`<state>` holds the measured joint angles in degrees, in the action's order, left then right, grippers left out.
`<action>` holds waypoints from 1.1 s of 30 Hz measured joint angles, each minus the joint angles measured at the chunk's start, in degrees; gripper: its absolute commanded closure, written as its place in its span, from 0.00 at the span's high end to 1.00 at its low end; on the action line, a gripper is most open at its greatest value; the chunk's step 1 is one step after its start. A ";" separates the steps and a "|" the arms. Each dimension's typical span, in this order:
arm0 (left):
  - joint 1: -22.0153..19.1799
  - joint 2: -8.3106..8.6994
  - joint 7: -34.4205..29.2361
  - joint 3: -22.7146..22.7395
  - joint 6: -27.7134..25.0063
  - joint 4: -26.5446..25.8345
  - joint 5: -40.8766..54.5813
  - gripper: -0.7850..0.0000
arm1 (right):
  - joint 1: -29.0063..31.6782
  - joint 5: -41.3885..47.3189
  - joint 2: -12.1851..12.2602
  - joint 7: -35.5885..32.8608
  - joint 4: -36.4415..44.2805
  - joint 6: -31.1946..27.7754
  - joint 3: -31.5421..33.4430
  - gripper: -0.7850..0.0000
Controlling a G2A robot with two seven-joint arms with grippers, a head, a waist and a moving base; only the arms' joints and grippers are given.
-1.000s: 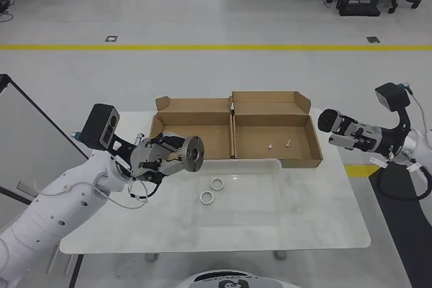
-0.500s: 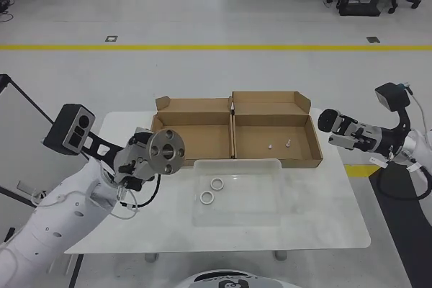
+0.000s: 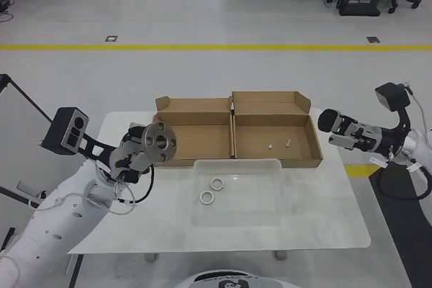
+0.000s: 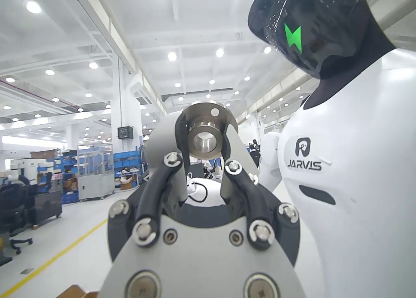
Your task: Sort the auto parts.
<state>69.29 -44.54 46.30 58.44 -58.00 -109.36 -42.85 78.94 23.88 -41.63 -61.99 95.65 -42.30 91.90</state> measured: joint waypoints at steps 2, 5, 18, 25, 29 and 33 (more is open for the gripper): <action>0.38 0.39 0.00 0.29 0.00 0.30 -0.95 0.00 | 0.00 0.00 0.00 0.00 0.00 0.00 0.00 1.00; 1.05 0.87 0.00 0.42 0.00 0.13 0.46 0.00 | 0.00 0.00 0.00 0.00 0.00 0.00 0.00 1.00; 1.79 -0.10 0.01 2.67 0.00 -6.28 14.56 0.00 | 0.00 0.00 0.00 0.00 0.00 0.00 0.00 1.00; 1.84 -0.20 0.01 2.77 0.00 -6.44 14.41 0.00 | 0.00 0.00 0.00 0.00 0.00 0.00 0.00 1.00; 2.58 -0.28 0.01 3.16 0.00 -6.91 13.07 0.00 | 0.00 0.00 0.00 0.00 0.00 0.00 0.00 1.00; 3.97 -0.08 0.00 4.13 0.00 -6.14 9.80 0.00 | 0.00 0.00 0.00 0.00 0.00 0.00 0.00 1.00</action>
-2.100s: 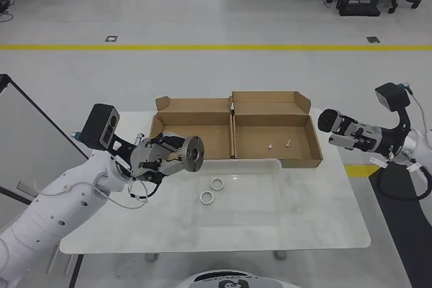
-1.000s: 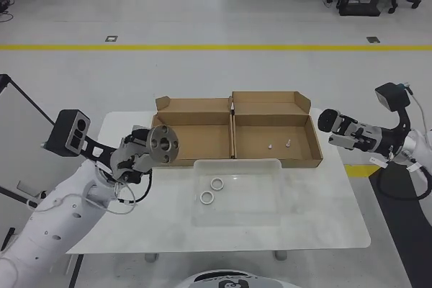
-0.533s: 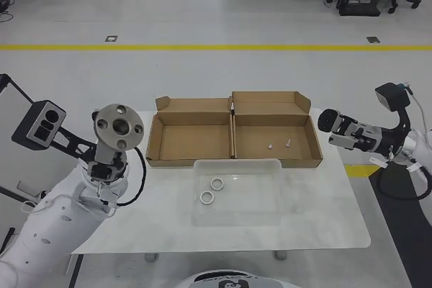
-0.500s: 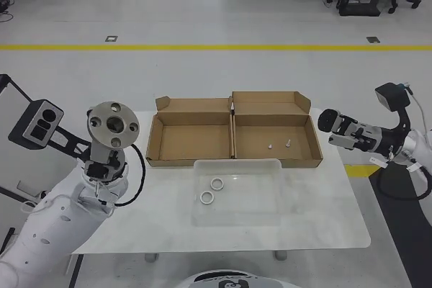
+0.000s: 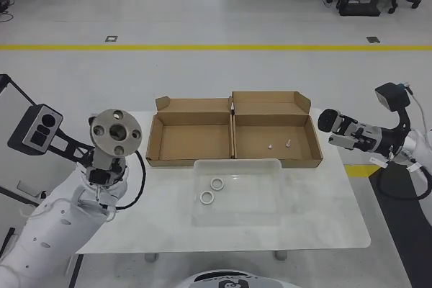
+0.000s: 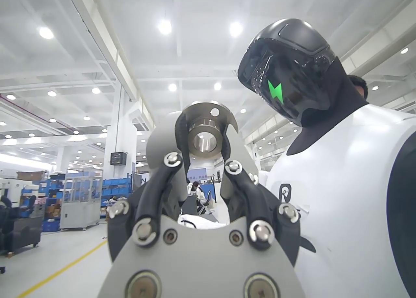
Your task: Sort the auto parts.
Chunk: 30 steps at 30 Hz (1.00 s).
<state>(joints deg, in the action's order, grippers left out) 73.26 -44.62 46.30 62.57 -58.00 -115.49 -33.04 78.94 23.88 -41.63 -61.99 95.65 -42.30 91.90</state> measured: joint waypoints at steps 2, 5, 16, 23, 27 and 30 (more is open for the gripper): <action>0.43 0.30 0.00 0.13 0.00 0.53 -1.87 0.00 | 0.00 0.00 0.00 0.00 0.00 0.00 0.00 1.00; 0.90 0.98 0.00 -0.17 0.00 1.17 -5.12 0.00 | 0.00 0.00 0.00 0.00 0.00 0.00 0.00 1.00; 0.75 1.94 0.01 -1.09 0.00 0.10 -5.67 0.00 | 0.00 0.00 0.00 0.00 0.00 0.00 0.00 1.00; 0.75 1.94 0.01 -1.09 0.00 0.10 -5.67 0.00 | 0.00 0.00 0.00 0.00 0.00 0.00 0.00 1.00; 0.75 1.94 0.01 -1.09 0.00 0.10 -5.67 0.00 | 0.00 0.00 0.00 0.00 0.00 0.00 0.00 1.00; 0.75 1.94 0.01 -1.09 0.00 0.10 -5.67 0.00 | 0.00 0.00 0.00 0.00 0.00 0.00 0.00 1.00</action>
